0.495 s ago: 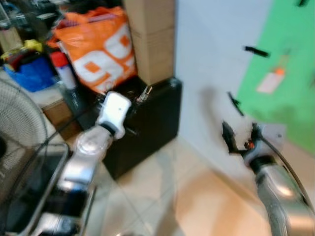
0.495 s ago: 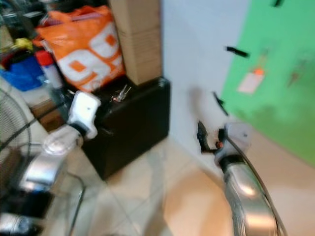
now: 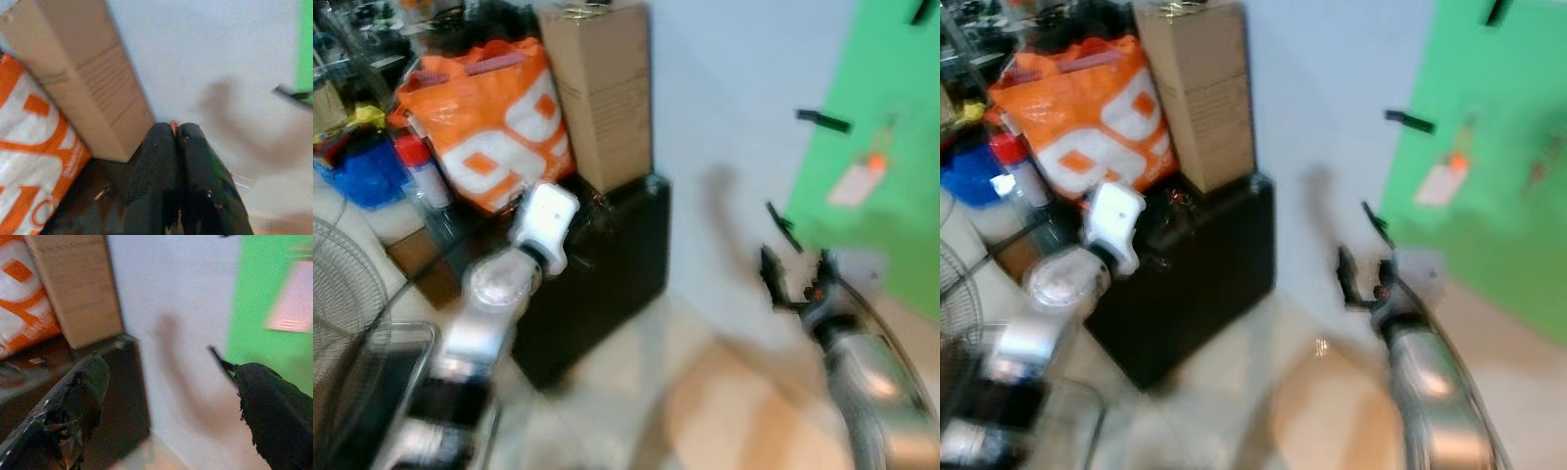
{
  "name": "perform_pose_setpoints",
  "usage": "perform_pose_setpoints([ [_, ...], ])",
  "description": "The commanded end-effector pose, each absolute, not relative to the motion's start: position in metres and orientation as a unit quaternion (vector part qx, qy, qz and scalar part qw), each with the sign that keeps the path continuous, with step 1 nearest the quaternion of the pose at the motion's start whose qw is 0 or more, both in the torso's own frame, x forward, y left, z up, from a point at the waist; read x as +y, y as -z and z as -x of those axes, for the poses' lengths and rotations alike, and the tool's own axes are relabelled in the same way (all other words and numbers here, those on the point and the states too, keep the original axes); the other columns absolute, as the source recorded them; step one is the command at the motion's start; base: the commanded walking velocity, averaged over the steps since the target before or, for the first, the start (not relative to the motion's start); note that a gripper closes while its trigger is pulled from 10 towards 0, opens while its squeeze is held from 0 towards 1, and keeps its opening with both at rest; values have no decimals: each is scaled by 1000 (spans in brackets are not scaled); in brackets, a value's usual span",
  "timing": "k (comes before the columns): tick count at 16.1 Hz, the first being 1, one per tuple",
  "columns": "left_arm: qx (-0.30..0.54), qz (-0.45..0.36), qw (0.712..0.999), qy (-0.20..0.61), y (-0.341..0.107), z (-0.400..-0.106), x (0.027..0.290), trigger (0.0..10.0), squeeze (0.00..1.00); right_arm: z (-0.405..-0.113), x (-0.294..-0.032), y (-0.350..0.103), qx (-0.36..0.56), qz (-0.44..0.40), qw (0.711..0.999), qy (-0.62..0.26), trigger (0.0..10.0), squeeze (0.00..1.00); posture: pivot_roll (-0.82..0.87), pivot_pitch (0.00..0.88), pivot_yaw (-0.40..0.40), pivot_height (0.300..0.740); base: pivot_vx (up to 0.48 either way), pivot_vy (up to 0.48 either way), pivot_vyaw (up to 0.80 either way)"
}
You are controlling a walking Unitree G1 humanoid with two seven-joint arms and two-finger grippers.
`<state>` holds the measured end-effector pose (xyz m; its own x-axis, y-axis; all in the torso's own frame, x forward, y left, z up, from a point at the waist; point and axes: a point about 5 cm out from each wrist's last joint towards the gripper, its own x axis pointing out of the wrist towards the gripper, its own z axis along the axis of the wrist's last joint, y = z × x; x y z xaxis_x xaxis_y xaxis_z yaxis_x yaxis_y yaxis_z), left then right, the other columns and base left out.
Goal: Hang keys on a hook
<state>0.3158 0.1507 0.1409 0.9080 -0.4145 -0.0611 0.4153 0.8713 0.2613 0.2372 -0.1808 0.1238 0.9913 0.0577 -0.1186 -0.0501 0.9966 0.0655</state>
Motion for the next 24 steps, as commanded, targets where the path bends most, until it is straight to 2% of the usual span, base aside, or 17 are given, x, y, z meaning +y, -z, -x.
perform_pose_setpoints([
  [1, -9, -132, 966, 224, -145, -317, 144, 10000, 0, -236, -190, -126, 59, -20, 998, -13, 10000, 0, -197, 0, 81, 732, 428, 0, 0],
  [4, -1, -129, 967, 217, -141, -316, 144, 10000, 0, -236, -190, -126, 60, -13, 998, -17, 10000, 0, -193, 0, 70, 732, 368, 0, -267],
  [8, 20, -125, 973, 193, -130, -307, 155, 10000, 0, -244, -180, -124, 65, 27, 997, -41, 10000, 0, -155, 0, 19, 732, 0, 0, 0],
  [12, 21, -133, 975, 175, -130, -296, 163, 10000, 0, -255, -176, -121, 72, 18, 997, -30, 10000, 0, -107, 0, -29, 732, 0, 0, 0],
  [15, 22, -132, 976, 173, -129, -292, 163, 10000, 0, -257, -185, -117, 83, -9, 996, 17, 10000, 0, -98, 0, -36, 732, 0, 0, -758],
  [24, 28, -132, 975, 175, -129, -296, 159, 10000, 0, -255, -188, -120, 83, -5, 996, 26, 10000, 0, -123, 0, -11, 732, 0, 0, -781],
])
